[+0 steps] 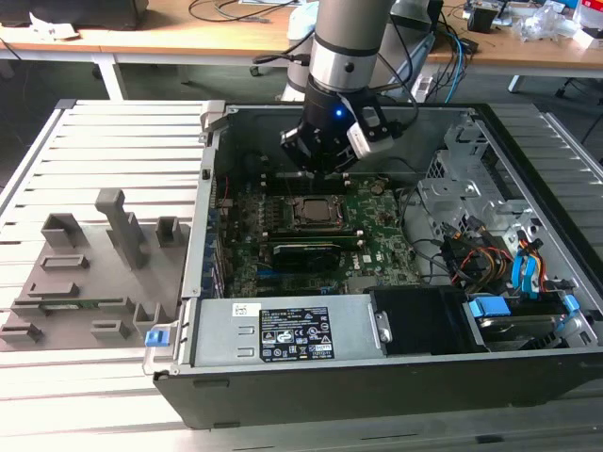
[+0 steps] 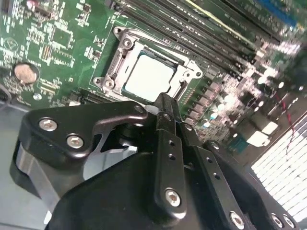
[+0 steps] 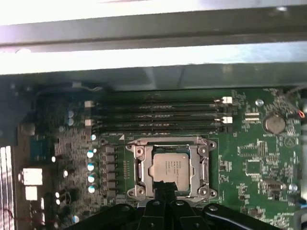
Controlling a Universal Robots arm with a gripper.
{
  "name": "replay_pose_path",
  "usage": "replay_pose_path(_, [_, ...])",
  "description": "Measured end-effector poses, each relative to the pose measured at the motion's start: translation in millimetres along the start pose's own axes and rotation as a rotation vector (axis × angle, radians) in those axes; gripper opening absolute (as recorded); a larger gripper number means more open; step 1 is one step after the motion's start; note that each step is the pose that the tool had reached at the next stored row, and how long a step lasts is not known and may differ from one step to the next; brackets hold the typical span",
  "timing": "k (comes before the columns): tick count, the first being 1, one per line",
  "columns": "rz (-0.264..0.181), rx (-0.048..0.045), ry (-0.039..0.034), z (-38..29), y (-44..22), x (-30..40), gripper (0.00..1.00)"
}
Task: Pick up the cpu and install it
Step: 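Install the first cpu locking lever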
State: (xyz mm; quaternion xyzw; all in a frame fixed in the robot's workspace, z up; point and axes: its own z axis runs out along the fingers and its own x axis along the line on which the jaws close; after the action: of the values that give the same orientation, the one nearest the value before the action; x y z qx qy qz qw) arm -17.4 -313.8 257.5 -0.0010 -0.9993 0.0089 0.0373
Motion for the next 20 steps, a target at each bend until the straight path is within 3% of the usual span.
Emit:
replay_pose_path(3, [-0.098, 0.0073, -0.0018, 0.1, 0.0, 0.0, 0.11])
replay_pose_path(9, [-0.108, 0.0083, -0.0035, 0.2, 0.0, 0.0, 0.11])
replay_pose_path(11, [-0.107, 0.0142, -0.0406, 0.7, 0.1, -0.1, 0.11])
replay_pose_path(12, [-0.106, 0.0163, -0.0696, 0.8, 0.1, -0.1, 0.11])
replay_pose_path(13, [-0.106, 0.0173, -0.0901, 1.0, 0.1, 0.0, 0.11])
replay_pose_path(14, [-0.106, 0.0172, -0.0928, 1.0, 0.1, -0.1, 0.11])
replay_pose_path(20, [-0.106, 0.0184, -0.0932, 0.9, 0.0, 0.0, 0.11])
